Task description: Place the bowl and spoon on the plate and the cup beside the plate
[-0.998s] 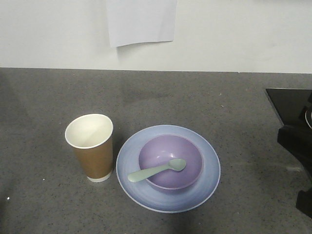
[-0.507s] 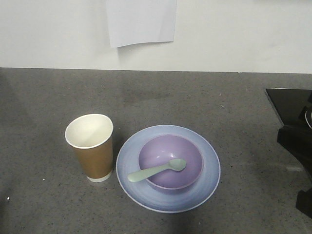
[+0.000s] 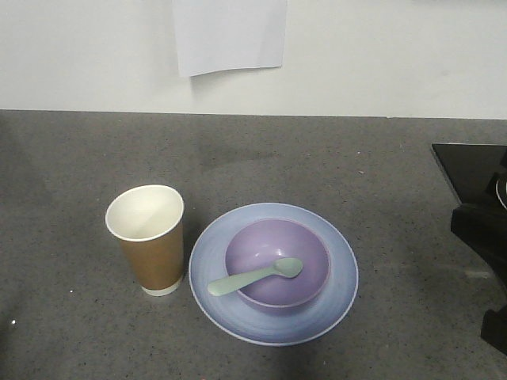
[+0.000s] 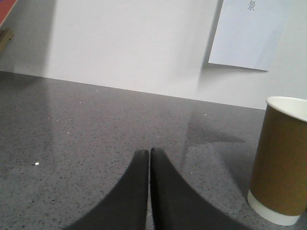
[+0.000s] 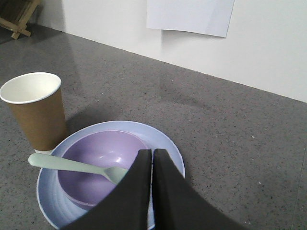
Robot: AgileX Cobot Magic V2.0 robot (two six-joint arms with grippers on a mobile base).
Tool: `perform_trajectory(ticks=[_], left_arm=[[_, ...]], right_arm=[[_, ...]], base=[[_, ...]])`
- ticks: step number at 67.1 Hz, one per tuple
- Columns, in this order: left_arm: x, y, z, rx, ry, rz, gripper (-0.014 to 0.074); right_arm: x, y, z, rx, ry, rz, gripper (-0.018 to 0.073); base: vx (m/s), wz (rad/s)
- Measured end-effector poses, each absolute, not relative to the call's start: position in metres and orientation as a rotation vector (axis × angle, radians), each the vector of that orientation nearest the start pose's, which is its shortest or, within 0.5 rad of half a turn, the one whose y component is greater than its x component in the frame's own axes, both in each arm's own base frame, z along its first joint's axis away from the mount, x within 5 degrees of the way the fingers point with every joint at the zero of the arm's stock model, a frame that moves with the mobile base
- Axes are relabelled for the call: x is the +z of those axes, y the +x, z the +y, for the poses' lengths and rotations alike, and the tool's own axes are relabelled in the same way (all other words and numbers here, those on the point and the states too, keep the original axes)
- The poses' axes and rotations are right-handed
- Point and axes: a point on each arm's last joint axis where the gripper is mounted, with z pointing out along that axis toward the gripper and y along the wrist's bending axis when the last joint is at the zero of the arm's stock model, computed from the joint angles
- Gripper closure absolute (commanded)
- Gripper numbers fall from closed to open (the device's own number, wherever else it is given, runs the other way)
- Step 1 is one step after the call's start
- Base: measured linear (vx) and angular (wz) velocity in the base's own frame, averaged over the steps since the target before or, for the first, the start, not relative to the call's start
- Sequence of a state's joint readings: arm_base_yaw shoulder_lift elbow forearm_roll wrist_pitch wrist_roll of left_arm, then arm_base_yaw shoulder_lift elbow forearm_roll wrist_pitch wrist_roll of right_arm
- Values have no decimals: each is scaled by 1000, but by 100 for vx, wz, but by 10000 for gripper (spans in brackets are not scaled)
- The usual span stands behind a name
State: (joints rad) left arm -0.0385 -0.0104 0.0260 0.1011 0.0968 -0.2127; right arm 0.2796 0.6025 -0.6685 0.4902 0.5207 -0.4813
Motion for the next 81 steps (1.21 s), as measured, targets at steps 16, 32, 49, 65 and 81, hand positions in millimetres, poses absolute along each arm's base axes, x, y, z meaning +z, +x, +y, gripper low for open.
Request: perform_trajectory(ticks=[16,32,49,65,81], left_arm=[[196,57,-1,-109,-66,1595,602],[196,57,-1,-109,-66,1595,602],[196,57,-1,-109,-66,1596,602],[196,57,-1,-109,-66,1596,602],[196,57,-1,-109,-66,1596,602]], right_arm=[[347,107,53,383,-471,1841,564],[347,107,53,383,-472,1841,564],[337,104,44,256,-468,1794,564],[273,87,27,241,-241,1683,564],[229,69,19,222,-200,1626,564]], base=[[0,0],[0,0],[0,0],[0,0],[0,0]])
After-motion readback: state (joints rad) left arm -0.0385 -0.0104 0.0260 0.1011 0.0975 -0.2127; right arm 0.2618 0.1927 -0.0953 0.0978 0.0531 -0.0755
